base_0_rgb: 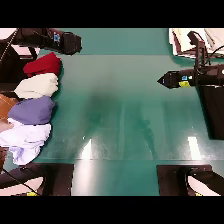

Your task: Fold the shirts.

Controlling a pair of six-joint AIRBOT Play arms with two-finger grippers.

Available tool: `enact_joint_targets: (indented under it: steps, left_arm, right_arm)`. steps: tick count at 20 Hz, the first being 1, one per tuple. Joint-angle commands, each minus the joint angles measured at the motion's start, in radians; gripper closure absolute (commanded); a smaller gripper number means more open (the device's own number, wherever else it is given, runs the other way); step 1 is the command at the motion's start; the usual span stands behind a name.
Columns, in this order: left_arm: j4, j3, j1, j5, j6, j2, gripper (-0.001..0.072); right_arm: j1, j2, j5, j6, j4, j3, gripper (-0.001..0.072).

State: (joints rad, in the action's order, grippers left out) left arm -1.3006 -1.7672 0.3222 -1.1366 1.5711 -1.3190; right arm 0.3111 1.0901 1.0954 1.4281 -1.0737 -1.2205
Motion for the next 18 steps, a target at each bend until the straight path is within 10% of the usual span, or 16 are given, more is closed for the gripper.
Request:
enact_joint_targets:
  steps: [1, 16, 18]
  left_arm:
    - [0.000, 0.000, 0.000, 0.000, 0.000, 0.000, 0.0678]
    - [-0.053, 0.000, -0.002, 0.062, -0.047, 0.000, 0.0675]
    - [-0.255, 0.000, -0.003, 0.119, -0.037, -0.002, 0.0229]
  right_arm:
    - [0.001, 0.000, -0.003, 0.000, 0.000, -0.001, 0.0696]
    - [0.001, 0.000, -0.003, 0.000, 0.000, -0.001, 0.0696]
    - [0.002, 0.000, -0.004, 0.000, 0.000, -0.001, 0.0696]
